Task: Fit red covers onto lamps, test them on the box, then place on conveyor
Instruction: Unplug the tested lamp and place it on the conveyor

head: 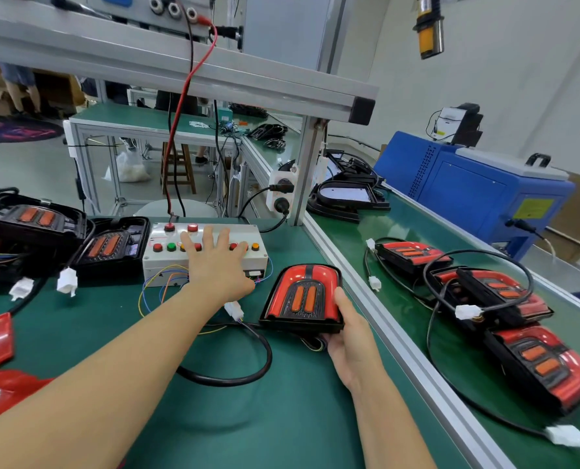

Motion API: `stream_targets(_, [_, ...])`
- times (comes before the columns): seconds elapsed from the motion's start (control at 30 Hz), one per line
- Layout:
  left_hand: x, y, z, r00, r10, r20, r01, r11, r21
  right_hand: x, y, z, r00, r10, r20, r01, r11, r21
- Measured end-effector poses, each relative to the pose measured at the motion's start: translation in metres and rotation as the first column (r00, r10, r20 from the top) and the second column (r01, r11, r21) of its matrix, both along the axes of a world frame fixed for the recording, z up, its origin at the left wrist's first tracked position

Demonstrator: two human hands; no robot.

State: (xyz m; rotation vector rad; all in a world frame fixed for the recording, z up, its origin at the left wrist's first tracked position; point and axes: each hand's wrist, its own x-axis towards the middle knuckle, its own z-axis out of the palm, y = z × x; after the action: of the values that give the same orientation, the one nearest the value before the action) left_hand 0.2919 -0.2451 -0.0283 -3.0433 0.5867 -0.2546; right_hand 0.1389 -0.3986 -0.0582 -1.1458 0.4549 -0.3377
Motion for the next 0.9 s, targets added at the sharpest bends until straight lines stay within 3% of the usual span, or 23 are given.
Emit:
stream_targets(0.17, [-0.003, 0.009, 0.006, 1.000, -0.005, -0.016, 0.004, 0.999, -0.054, 0.000, 0.001, 0.002, 1.000, -0.003, -0.020, 0.002, 0.999, -0.033])
stream_targets(0.43, [-0.015, 0.053, 0.034, 0.995, -0.070, 0.073, 0.093, 0.918, -0.384, 0.002, 0.002, 0.003, 0.998, -0.030, -0.054, 0.027, 0.998, -0.058])
stream_targets(0.63, [-0.045, 0.085, 0.036, 0.960, -0.270, 0.078, 0.271, 0.818, -0.507, 0.001, -0.001, -0.001, 0.992, -0.117, -0.056, 0.105, 0.976, -0.191])
stream_targets(0.73, [-0.055, 0.083, 0.026, 0.936, -0.345, 0.065, 0.339, 0.836, -0.433, 0.000, 0.002, -0.003, 0.980, -0.178, -0.086, 0.150, 0.952, -0.268])
stream_targets(0.9, [-0.050, 0.064, 0.007, 0.933, -0.360, 0.022, 0.356, 0.909, -0.219, -0.005, 0.013, 0.002, 0.964, -0.256, -0.076, 0.175, 0.820, -0.544])
